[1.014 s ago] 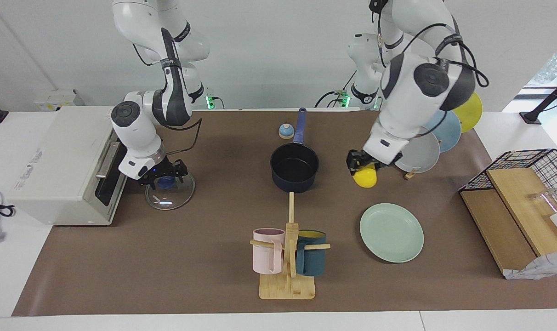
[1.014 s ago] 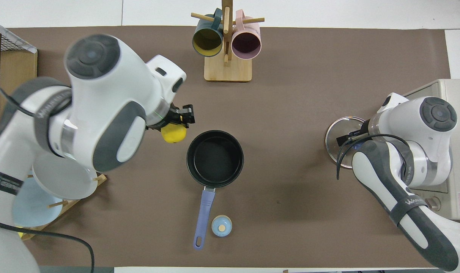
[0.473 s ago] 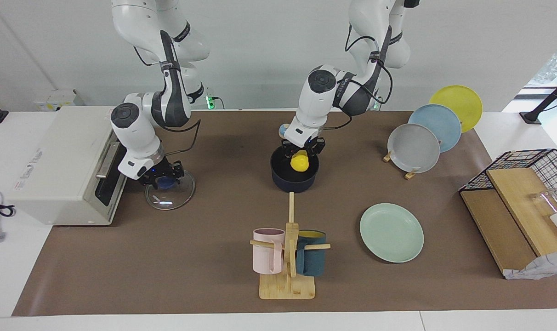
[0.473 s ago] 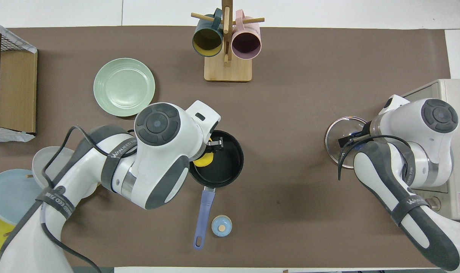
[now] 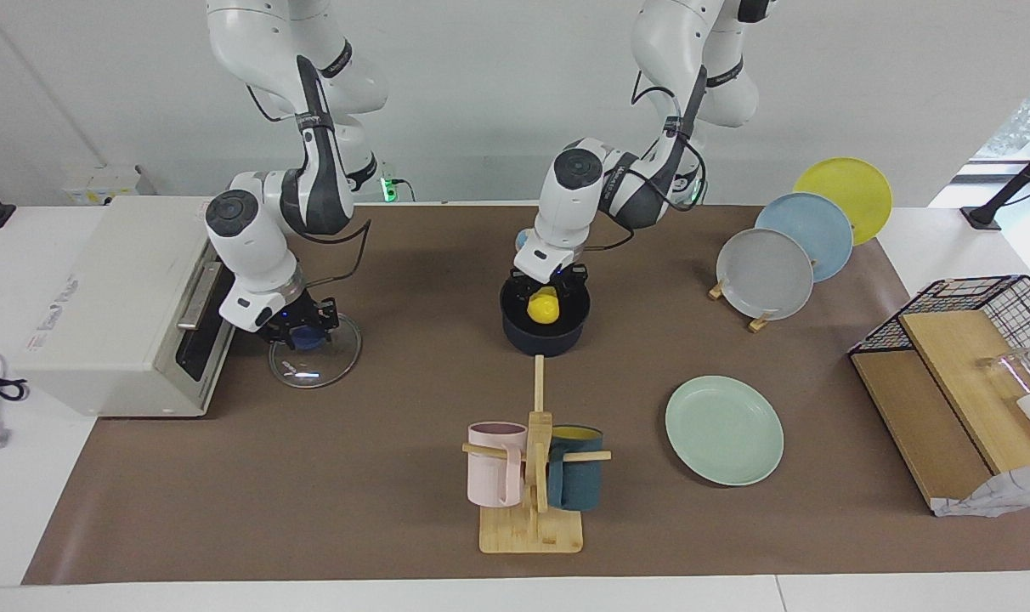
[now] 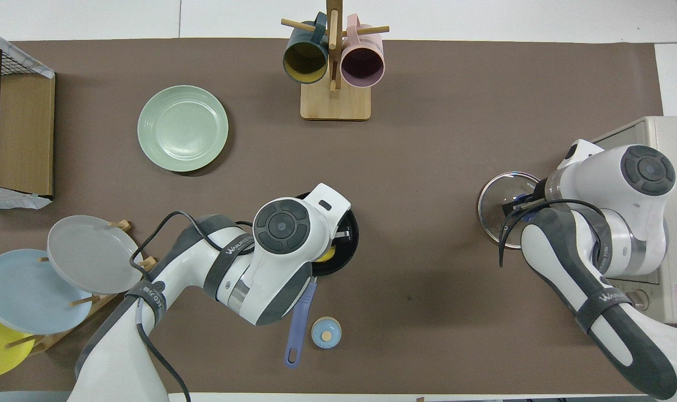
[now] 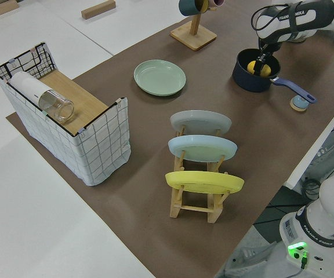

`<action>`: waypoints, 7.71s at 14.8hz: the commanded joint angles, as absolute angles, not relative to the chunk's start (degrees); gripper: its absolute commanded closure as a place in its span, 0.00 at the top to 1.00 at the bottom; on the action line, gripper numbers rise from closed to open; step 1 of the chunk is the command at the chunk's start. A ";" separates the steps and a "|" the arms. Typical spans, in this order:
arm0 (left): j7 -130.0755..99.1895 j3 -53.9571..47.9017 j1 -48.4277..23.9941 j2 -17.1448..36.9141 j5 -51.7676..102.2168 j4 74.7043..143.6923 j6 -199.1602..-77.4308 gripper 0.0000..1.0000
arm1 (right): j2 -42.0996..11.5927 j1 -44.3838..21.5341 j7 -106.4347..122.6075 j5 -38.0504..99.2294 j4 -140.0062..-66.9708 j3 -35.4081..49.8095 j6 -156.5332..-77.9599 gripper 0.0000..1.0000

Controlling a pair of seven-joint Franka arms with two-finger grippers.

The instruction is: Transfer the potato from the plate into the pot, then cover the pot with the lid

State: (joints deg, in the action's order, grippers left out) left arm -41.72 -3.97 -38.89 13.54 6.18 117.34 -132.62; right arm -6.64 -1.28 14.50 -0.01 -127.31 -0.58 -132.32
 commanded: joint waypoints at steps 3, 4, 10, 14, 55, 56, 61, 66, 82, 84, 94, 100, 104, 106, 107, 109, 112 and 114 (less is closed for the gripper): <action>-42.19 -2.73 -40.87 13.36 6.94 120.40 -135.69 0.00 | -7.55 -4.29 15.74 0.00 -114.74 -0.35 -116.60 0.00; -42.19 -2.72 -41.04 13.36 6.86 121.19 -136.49 0.00 | -7.56 -5.00 15.30 -0.09 -111.22 -0.35 -112.11 0.00; -40.26 -2.64 -40.87 12.57 6.50 120.50 -135.53 1.00 | -6.59 -6.86 14.77 -0.53 -88.71 0.18 -86.51 0.00; -37.63 -2.55 -35.61 8.88 6.50 110.69 -120.12 1.00 | -6.06 -8.25 13.02 -0.18 -87.54 0.87 -84.02 0.00; -4.66 -1.49 -5.36 -0.88 0.97 87.71 -85.17 1.00 | -19.78 -40.08 -29.18 -0.52 -94.74 1.93 -114.87 0.00; -4.66 -1.49 -5.36 -0.88 0.97 87.71 -85.25 1.00 | -19.78 -40.08 -29.09 -0.96 -95.01 1.93 -114.87 0.00; -4.57 -1.67 -5.36 -1.14 0.88 87.71 -85.08 1.00 | -19.51 -40.08 -29.09 -1.49 -95.54 1.93 -114.96 0.00; -4.66 -1.67 -5.63 -1.23 0.79 87.71 -84.55 1.00 | -19.51 -39.11 -29.18 -0.97 -96.06 1.93 -114.96 0.00; -4.66 -1.76 -5.63 -1.14 0.53 87.54 -84.73 1.00 | -19.42 -39.20 -30.06 2.02 -96.94 1.93 -116.98 0.00; -4.22 -1.76 -5.28 -1.14 0.53 87.63 -84.73 1.00 | -19.16 -39.46 -30.06 2.02 -97.64 1.93 -116.81 0.00; -4.22 -1.58 -5.10 -1.23 0.44 87.63 -84.46 1.00 | -18.63 -39.20 -30.06 2.11 -99.23 1.93 -116.98 0.04; -4.22 -1.58 -5.18 -1.23 0.44 87.63 -84.46 1.00 | -18.63 -38.85 -29.36 0.71 -97.91 1.67 -116.81 1.00; -4.31 -1.58 -5.27 -1.23 0.53 87.63 -84.46 1.00 | -18.54 -36.57 -29.36 0.79 -91.25 1.41 -111.64 1.00; -4.31 -1.58 -5.27 -1.23 0.53 87.63 -84.46 1.00 | -18.54 -34.99 -29.36 0.79 -86.60 1.32 -106.99 1.00; -4.22 -1.58 -5.19 -1.23 0.53 87.63 -84.46 1.00 | -18.54 -33.85 -29.36 0.88 -84.22 1.32 -104.61 1.00; -4.22 -1.58 -5.27 -1.32 0.44 87.63 -84.46 1.00 | -18.20 -30.95 -29.27 0.88 -80.18 1.23 -99.96 1.00; -4.22 -1.50 -5.19 -1.32 0.53 87.63 -84.46 1.00 | -13.55 -26.82 -28.48 0.79 -79.71 1.23 -94.32 1.00; -4.22 -1.50 -5.27 -1.32 0.53 87.63 -84.46 1.00 | -10.91 -21.47 -23.76 0.79 -79.98 1.23 -91.07 1.00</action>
State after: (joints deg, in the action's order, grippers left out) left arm -4.79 -1.34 -5.48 -0.58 1.63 86.92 -84.13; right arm -13.77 -26.16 -27.75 0.87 -79.29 0.57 -93.60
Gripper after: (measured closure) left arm 0.000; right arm 0.000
